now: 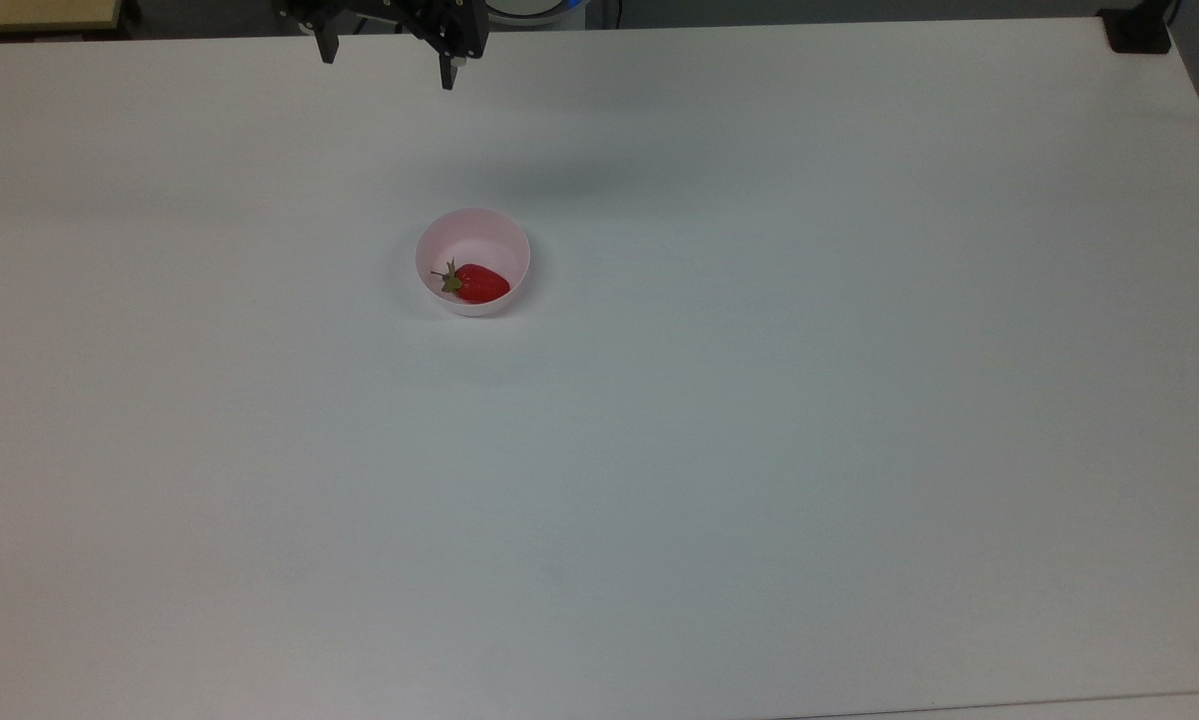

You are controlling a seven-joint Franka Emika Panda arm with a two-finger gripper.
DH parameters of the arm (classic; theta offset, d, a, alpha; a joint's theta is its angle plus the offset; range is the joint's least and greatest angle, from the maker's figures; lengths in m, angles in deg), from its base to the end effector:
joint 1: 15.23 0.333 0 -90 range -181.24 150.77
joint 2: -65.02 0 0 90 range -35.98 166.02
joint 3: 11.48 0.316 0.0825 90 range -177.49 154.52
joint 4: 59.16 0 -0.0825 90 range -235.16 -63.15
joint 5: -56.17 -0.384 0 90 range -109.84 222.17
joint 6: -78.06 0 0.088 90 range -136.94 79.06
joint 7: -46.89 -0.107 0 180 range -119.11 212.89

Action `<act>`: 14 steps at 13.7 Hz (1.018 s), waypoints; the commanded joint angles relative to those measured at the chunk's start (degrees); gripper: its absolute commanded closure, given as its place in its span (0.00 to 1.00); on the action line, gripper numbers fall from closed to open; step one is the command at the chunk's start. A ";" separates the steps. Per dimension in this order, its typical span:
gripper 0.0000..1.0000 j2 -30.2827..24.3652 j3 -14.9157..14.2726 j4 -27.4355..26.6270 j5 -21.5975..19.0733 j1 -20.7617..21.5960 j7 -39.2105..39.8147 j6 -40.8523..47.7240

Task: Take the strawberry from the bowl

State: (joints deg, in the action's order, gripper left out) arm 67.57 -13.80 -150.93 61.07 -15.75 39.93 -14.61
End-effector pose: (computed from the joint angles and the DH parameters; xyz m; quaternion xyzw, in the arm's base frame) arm 0.5694 -0.0366 0.5893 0.9955 -0.0827 -0.0128 0.0441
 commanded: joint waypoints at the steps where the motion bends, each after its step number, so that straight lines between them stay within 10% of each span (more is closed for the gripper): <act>1: 0.00 1.40 -0.33 -0.77 -0.95 0.16 -1.13 -1.46; 14: 0.18 4.39 0.11 -13.50 -1.03 1.04 -17.09 -15.68</act>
State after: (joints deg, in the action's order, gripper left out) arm 73.38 -13.55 -159.05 60.85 -15.04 29.95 -24.81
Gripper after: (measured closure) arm 0.123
